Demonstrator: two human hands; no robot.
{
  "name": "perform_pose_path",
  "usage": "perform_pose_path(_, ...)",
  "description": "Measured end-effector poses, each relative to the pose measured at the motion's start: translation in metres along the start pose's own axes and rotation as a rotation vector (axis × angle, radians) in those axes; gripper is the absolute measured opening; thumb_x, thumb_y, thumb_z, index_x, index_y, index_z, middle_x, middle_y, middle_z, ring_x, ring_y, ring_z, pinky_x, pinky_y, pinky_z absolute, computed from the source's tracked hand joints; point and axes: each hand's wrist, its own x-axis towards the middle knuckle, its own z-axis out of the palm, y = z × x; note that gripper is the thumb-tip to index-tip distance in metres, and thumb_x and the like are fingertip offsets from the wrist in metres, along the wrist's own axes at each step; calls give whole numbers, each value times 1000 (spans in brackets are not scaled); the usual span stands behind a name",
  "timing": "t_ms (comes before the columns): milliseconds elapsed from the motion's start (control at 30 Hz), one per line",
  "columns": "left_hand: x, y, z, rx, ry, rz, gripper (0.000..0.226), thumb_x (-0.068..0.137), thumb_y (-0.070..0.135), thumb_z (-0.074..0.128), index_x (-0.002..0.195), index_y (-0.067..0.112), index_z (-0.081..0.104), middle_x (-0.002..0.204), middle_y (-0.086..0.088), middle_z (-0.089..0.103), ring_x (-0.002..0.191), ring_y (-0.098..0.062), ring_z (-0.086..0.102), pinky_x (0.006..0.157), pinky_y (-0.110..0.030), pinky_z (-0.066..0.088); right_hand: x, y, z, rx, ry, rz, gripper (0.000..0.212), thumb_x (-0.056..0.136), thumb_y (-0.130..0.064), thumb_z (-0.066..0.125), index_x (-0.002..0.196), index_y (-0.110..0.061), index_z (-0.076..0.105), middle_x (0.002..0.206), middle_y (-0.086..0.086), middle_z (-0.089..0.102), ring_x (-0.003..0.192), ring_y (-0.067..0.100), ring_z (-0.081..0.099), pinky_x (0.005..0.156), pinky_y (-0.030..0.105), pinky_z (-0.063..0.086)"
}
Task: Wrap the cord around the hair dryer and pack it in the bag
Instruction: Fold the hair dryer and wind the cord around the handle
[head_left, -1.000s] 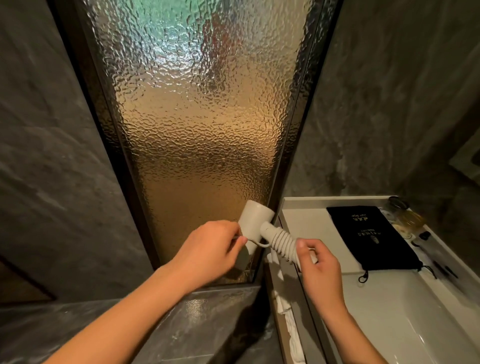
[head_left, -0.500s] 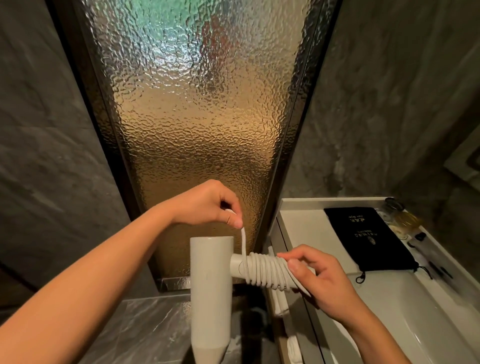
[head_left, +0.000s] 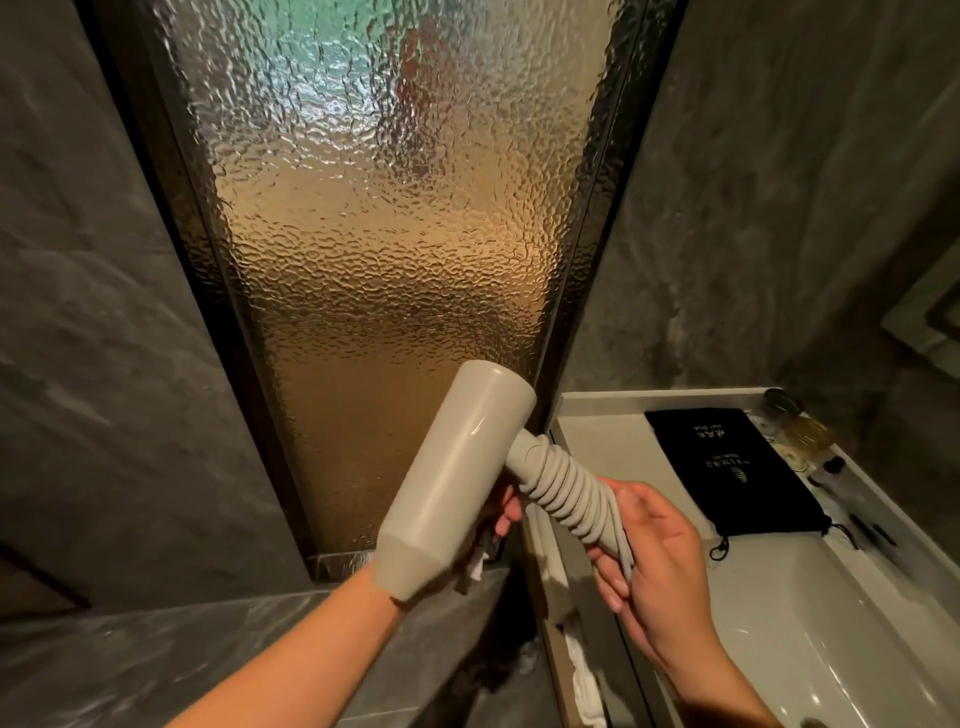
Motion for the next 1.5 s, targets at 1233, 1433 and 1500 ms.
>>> perform_pose_path(1233,45,-31,-39,-41,-106,-65,43,91,16,62,132,3,53,113,-9,75,108,-21,71,86,-27,57,12,84,74,-397,341,115,34,88,-68,57,116,-51,66,115,-30,72,112,3,69,90,24,56)
perform_pose_path(1433,67,-39,-14,14,-143,-154,41,84,26,62,123,14,63,112,-6,75,107,-22,71,96,-40,56,20,71,42,-362,370,120,64,74,-60,77,130,-31,65,119,-8,76,114,15,71,95,42,59)
perform_pose_path(1500,75,-42,-6,50,-161,-149,41,83,29,64,123,18,63,114,-4,74,110,-20,70,99,-45,54,22,66,32,-472,366,77,78,70,-72,69,134,-29,63,122,-10,74,112,9,70,93,32,60)
